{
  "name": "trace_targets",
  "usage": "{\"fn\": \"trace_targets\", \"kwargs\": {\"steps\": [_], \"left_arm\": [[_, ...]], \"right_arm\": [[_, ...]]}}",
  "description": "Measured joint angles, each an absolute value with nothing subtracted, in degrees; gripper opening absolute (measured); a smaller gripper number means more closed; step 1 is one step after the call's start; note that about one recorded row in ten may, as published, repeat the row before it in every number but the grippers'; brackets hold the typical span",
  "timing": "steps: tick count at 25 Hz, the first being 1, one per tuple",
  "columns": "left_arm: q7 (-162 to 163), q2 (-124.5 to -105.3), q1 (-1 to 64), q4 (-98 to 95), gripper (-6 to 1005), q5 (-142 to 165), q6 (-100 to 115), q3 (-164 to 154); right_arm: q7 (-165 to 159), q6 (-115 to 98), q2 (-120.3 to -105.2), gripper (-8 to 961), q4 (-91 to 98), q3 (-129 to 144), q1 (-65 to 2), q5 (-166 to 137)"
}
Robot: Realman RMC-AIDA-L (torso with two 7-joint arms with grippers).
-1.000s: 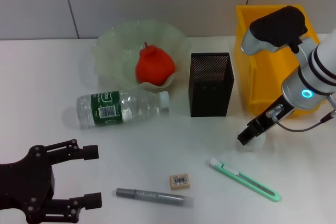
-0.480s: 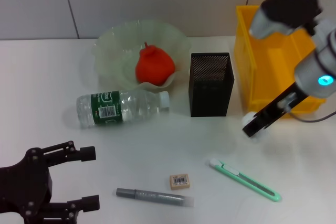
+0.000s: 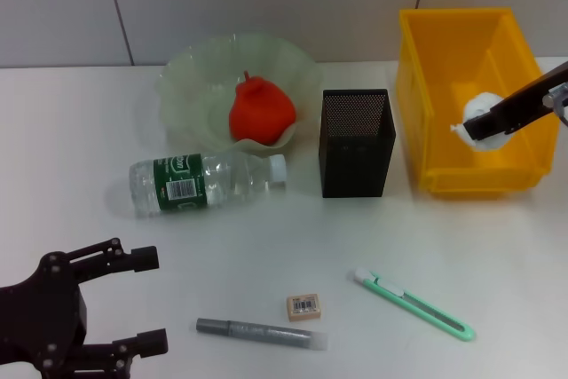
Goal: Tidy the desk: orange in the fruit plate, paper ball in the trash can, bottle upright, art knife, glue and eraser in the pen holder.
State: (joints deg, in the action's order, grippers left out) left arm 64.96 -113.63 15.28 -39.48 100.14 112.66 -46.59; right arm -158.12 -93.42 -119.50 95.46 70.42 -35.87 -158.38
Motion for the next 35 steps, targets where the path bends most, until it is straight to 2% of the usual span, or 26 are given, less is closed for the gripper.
{"fn": "trace_targets", "kwargs": {"steps": [11,16,21,22,31,33,34,35], "left_arm": [[63.9,-113.66,15.7,-38.1,856,100.2,112.5,-43.0],[64.5,-113.66,16.1,-38.1,856,100.1,112.3,-41.9],[64.9,-113.82,17.0,-38.7,856,100.0,111.9,-39.8],[64.9,-113.82,17.0,-38.7,856,100.0,111.9,-39.8],[74.7,-113.96,20.7,-51.4,856,105.3,105.9,-38.7],[78.9,-114.7,23.1,-56.5,856,110.5,103.9,-38.7],[82.2,-115.87,25.2,-60.2,856,115.2,101.2,-38.9],[82.2,-115.87,25.2,-60.2,856,115.2,101.2,-38.9]], "right_arm": [[-156.7,-71.6,-119.45,604,83.5,73.4,-31.9,-157.9],[-156.1,-68.4,-119.28,620,81.0,73.4,-31.8,-157.9],[-155.7,-67.8,-119.18,829,81.7,73.0,-31.1,-157.9],[-155.3,-67.8,-119.18,831,82.6,72.8,-30.5,-157.6],[-137.5,-77.5,-119.38,840,92.8,60.2,-20.5,-132.1],[-128.3,-83.0,-119.37,840,92.5,54.7,-17.1,-121.2],[-122.4,-86.4,-119.35,840,90.5,51.4,-15.1,-115.3],[-122.4,-86.4,-119.35,840,90.5,51.4,-15.1,-115.3]]}}
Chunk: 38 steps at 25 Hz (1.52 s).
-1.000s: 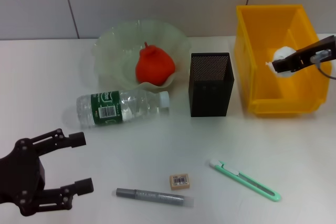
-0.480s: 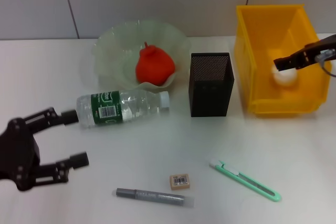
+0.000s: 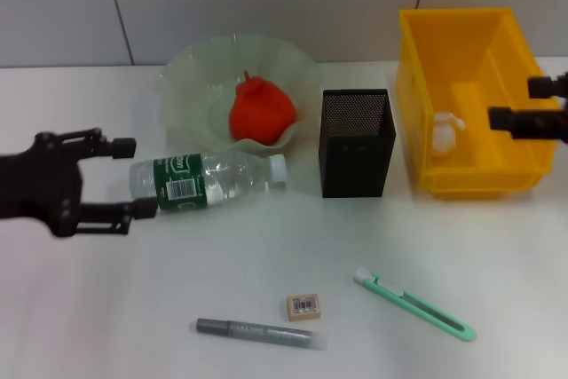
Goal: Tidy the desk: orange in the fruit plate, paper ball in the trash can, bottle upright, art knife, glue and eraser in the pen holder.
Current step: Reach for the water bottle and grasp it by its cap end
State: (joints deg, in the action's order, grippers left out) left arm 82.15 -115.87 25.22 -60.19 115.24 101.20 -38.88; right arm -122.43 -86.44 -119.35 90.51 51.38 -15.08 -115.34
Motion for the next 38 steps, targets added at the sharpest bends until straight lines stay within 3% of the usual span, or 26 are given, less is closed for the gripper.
{"fn": "trace_targets", "kwargs": {"steps": [3,7,18,38], "left_arm": [[84.1,-117.81,28.4,-63.9,856,121.9,99.0,-39.2],[86.2,-118.71,30.8,-64.5,855,124.7,96.0,-42.0],[93.0,-118.83,31.5,-64.1,855,121.6,72.2,-71.2],[96.0,-119.09,31.6,-58.1,781,120.8,36.4,-100.4]], "right_arm": [[-112.9,-92.0,-119.33,839,85.6,46.7,-12.5,-106.8],[-105.7,-97.4,-119.34,839,81.4,43.0,-10.6,-102.0],[-96.2,-108.0,-118.35,839,70.6,33.6,-9.0,-100.9],[-94.6,-109.1,-118.59,837,65.9,30.7,-8.4,-101.0]]}}
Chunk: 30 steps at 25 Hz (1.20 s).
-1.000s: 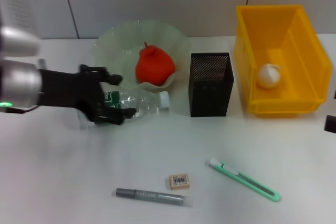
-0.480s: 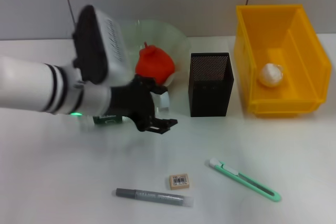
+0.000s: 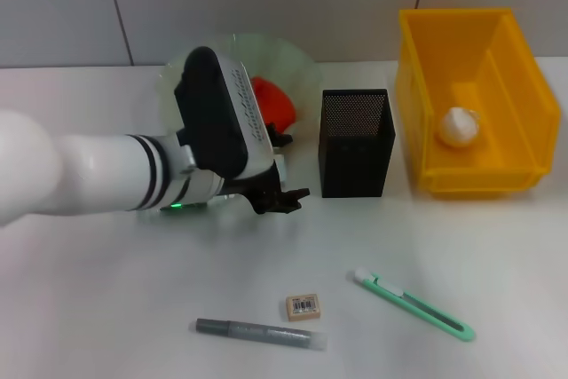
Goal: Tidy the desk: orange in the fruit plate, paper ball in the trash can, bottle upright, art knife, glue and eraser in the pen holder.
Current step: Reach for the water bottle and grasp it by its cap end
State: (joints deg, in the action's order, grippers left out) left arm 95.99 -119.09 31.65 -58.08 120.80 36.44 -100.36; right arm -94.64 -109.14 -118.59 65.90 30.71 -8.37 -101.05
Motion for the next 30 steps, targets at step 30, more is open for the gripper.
{"fn": "trace_targets", "kwargs": {"steps": [30], "left_arm": [[95.9,-119.17,32.9,-54.4,710,121.3,28.3,-105.8]], "right_arm": [[-93.8,-108.5,-118.31,838,62.4,29.1,-11.2,-101.0]]}}
